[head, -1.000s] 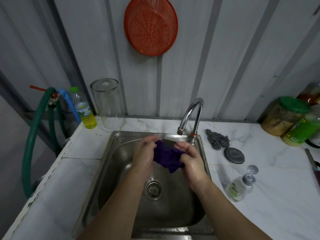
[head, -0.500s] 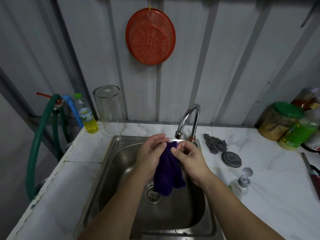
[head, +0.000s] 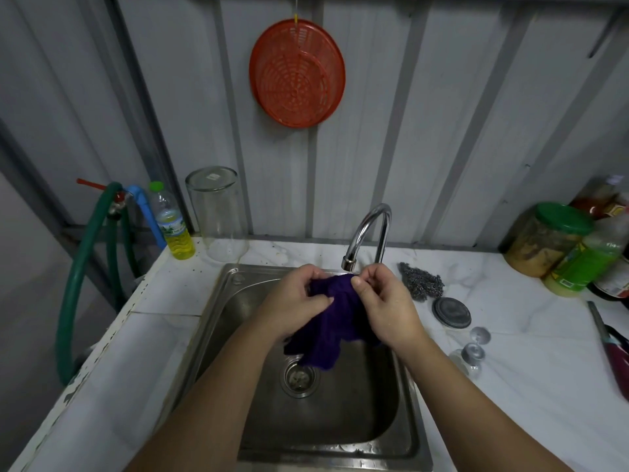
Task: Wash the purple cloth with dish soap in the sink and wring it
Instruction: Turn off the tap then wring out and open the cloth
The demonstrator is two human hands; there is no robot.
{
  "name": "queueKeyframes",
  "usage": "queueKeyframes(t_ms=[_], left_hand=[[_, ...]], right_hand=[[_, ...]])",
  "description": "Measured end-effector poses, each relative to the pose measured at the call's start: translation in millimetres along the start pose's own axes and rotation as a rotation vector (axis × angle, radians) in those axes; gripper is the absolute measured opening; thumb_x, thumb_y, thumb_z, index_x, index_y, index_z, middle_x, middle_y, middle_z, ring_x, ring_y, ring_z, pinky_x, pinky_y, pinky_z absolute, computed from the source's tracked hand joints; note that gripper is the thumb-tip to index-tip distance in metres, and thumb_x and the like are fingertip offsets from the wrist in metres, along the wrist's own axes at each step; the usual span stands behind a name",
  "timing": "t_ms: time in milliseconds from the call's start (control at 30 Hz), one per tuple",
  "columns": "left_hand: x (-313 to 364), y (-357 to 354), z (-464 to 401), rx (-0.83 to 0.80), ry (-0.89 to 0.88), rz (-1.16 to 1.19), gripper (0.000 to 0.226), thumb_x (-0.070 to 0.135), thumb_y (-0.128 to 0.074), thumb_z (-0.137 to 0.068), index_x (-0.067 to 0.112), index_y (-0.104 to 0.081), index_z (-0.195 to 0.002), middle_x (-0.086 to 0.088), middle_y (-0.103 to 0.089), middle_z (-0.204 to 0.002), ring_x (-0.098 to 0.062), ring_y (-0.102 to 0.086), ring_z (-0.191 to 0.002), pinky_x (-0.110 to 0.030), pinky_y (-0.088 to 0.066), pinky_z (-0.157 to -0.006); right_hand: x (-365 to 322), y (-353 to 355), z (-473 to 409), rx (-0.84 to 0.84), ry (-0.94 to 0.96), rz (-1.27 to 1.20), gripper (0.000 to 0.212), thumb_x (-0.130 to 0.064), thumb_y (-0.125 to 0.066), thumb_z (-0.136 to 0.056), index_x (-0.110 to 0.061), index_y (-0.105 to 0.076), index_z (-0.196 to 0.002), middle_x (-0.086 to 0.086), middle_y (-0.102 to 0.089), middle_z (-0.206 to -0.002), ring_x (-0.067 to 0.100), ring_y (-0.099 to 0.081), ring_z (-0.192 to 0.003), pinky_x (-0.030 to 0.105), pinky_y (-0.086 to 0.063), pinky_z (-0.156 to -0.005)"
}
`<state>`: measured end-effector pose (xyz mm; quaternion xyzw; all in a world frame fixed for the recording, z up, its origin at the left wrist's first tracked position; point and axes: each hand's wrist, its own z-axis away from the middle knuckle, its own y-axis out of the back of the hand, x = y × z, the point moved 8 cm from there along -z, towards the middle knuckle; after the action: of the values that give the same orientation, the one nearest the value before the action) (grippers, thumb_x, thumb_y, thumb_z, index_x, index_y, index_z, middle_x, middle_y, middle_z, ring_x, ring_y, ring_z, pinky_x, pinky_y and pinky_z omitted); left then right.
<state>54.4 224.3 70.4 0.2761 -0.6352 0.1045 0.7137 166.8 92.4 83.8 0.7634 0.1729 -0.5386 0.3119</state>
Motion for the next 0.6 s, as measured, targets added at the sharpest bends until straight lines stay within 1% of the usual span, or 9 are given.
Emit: queueKeyframes(t_ms=[67, 100, 167, 267, 367, 433, 533, 567, 600], left_hand=[[4.2, 5.8, -3.2, 0.032, -0.019, -0.100, 0.024, 0.023, -0.069, -0.073, 0.035, -0.062, -0.092, -0.005, -0.074, -0.092, -0.023, -0.074, -0.082, -0.053, -0.062, -0.077], [7.2, 6.7, -4.4, 0.031, -0.036, -0.127, 0.026, 0.024, -0.068, -0.072, 0.038, -0.060, -0.092, -0.006, -0.073, -0.092, -0.024, -0.073, -0.080, -0.053, -0.062, -0.074], [13.0, 6.7, -6.6, 0.012, -0.051, -0.159, 0.035, 0.024, -0.067, -0.073, 0.045, -0.060, -0.100, 0.001, -0.072, -0.095, -0.020, -0.074, -0.081, -0.049, -0.064, -0.074], [22.1, 5.9, -11.3, 0.006, -0.098, -0.266, 0.028, 0.021, -0.066, -0.079, 0.032, -0.071, -0.104, 0.002, -0.073, -0.098, -0.016, -0.072, -0.088, -0.047, -0.063, -0.080], [26.6, 9.0, -13.5, 0.072, -0.137, -0.431, 0.011, 0.022, -0.067, -0.085, 0.026, -0.072, -0.094, -0.002, -0.065, -0.097, -0.021, -0.067, -0.088, -0.042, -0.058, -0.079], [29.5, 10.8, -11.5, 0.122, -0.184, -0.541, 0.011, 0.025, -0.070, -0.086, 0.023, -0.074, -0.096, 0.001, -0.059, -0.102, -0.019, -0.062, -0.092, -0.034, -0.051, -0.083], [32.9, 12.4, -8.8, 0.145, -0.225, -0.673, 0.017, 0.029, -0.072, -0.084, 0.020, -0.076, -0.097, 0.006, -0.061, -0.119, -0.017, -0.055, -0.109, -0.034, -0.044, -0.096], [32.4, 13.5, -8.0, 0.120, -0.203, -0.620, 0.014, 0.032, -0.072, -0.083, 0.023, -0.075, -0.093, 0.011, -0.066, -0.113, -0.014, -0.059, -0.106, -0.030, -0.048, -0.091], [30.6, 14.3, -6.8, 0.083, -0.153, -0.511, 0.008, 0.036, -0.071, -0.081, 0.031, -0.073, -0.087, 0.017, -0.071, -0.098, -0.011, -0.065, -0.094, -0.024, -0.051, -0.080]], right_hand=[[-4.7, 2.8, -0.5, 0.007, 0.028, 0.070, 0.020, -0.024, -0.064, -0.096, -0.035, -0.055, -0.082, -0.018, -0.064, -0.068, 0.000, -0.054, -0.061, 0.017, -0.046, -0.061], [-6.5, 3.2, -1.1, -0.006, 0.027, 0.094, 0.018, -0.024, -0.062, -0.097, -0.036, -0.055, -0.086, -0.017, -0.065, -0.073, 0.000, -0.056, -0.067, 0.020, -0.049, -0.067], [-8.0, -2.6, -2.4, -0.101, -0.021, 0.093, 0.017, -0.020, -0.057, -0.100, -0.037, -0.055, -0.096, -0.013, -0.066, -0.089, 0.008, -0.061, -0.082, 0.034, -0.054, -0.081], [-11.8, -12.2, -0.2, -0.263, -0.118, 0.032, 0.013, -0.028, -0.059, -0.090, -0.033, -0.059, -0.102, 0.002, -0.070, -0.099, 0.024, -0.067, -0.091, 0.048, -0.056, -0.087], [-16.9, -12.4, 0.4, -0.329, -0.156, 0.033, 0.025, -0.034, -0.063, -0.080, -0.025, -0.064, -0.104, 0.008, -0.073, -0.095, 0.027, -0.070, -0.088, 0.043, -0.058, -0.082], [-18.6, -8.2, -2.7, -0.338, -0.175, 0.020, 0.020, -0.019, -0.060, -0.083, -0.021, -0.067, -0.102, 0.008, -0.072, -0.089, 0.022, -0.067, -0.080, 0.040, -0.055, -0.076], [-24.7, 1.3, -6.5, -0.342, -0.128, 0.103, 0.037, 0.006, -0.052, -0.084, -0.024, -0.070, -0.096, 0.007, -0.072, -0.084, 0.019, -0.067, -0.074, 0.035, -0.055, -0.068], [-25.7, 5.2, -7.1, -0.325, -0.120, 0.109, 0.041, 0.009, -0.051, -0.085, -0.026, -0.071, -0.094, 0.007, -0.074, -0.084, 0.020, -0.068, -0.074, 0.035, -0.057, -0.068], [-26.9, 9.3, -7.5, -0.299, -0.123, 0.085, 0.042, 0.010, -0.050, -0.086, -0.026, -0.071, -0.094, 0.008, -0.075, -0.085, 0.021, -0.070, -0.075, 0.035, -0.059, -0.069]])
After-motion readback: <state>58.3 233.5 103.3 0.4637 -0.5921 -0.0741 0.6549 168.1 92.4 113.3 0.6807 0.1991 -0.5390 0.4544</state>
